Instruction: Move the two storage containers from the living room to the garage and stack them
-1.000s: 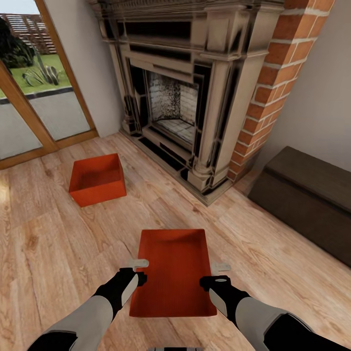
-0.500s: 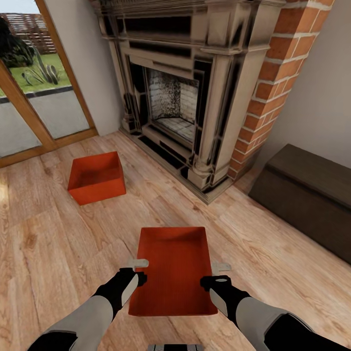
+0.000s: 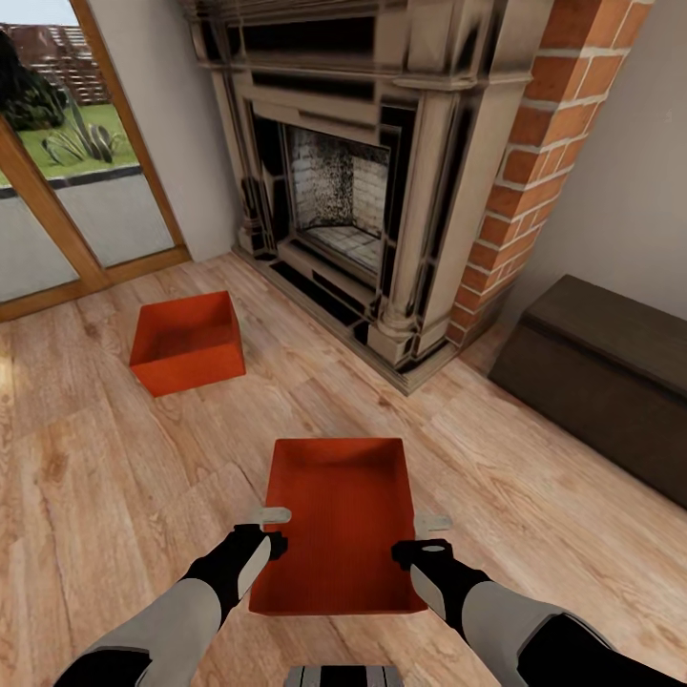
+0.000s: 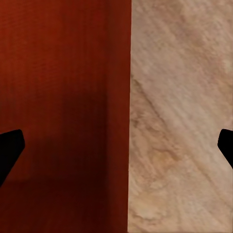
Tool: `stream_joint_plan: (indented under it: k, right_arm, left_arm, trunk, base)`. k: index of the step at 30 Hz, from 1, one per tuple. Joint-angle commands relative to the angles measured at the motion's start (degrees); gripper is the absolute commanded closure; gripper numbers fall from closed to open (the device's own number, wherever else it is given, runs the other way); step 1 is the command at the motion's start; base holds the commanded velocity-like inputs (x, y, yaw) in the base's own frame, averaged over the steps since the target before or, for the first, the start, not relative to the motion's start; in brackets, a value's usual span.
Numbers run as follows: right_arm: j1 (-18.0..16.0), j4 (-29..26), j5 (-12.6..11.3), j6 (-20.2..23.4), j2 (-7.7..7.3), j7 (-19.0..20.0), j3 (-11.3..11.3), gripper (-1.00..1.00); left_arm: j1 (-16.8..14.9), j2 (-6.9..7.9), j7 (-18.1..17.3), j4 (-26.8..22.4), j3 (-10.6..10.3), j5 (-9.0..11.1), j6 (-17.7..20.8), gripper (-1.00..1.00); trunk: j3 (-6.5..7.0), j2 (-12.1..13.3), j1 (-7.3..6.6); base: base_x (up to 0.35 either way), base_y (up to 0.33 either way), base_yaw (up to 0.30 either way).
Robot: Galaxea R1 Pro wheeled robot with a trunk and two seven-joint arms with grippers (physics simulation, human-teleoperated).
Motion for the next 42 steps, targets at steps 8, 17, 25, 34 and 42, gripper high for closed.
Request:
stream_joint_plan:
  k: [8,17,25,34,42]
  right_arm:
    - [0.0,-0.1,-0.3,0.4,-0.07,-0.3,0.5,-1.0]
    - [0.0,-0.1,-0.3,0.4,-0.07,-0.3,0.5,-1.0]
    - [0.0,-0.1,-0.3,0.4,-0.07,-0.3,0.5,-1.0]
    - [0.0,-0.1,-0.3,0.4,-0.07,-0.3,0.5,-1.0]
    - [0.0,-0.1,-0.3,0.4,-0.07,-0.3,0.5,-1.0]
  left_arm:
    - [0.0,-0.01,0.3,-0.1,-0.1,0.4,0.2,-1.0]
    - [0.0,0.06,0.3,-0.1,-0.2,0.4,0.2,-1.0]
    - [0.0,0.08,0.3,-0.1,-0.2,0.4,0.2,-1.0]
    - [0.0,0.08,0.2,-0.1,-0.2,0.4,0.2,-1.0]
    - [0.0,0.08,0.2,-0.1,-0.2,0.4,0.2,-1.0]
  trunk:
    - [-0.04,0.0,-0.01]
    - [-0.04,0.0,-0.01]
    - [-0.04,0.0,-0.01]
    - [-0.04,0.0,-0.01]
    - [-1.3,-2.8,1.53]
  base:
    - [0.0,0.0,0.0]
    - [0.0,0.0,0.0]
    - [0.0,0.0,0.0]
    - [0.0,0.0,0.0]
    - [0.0,0.0,0.0]
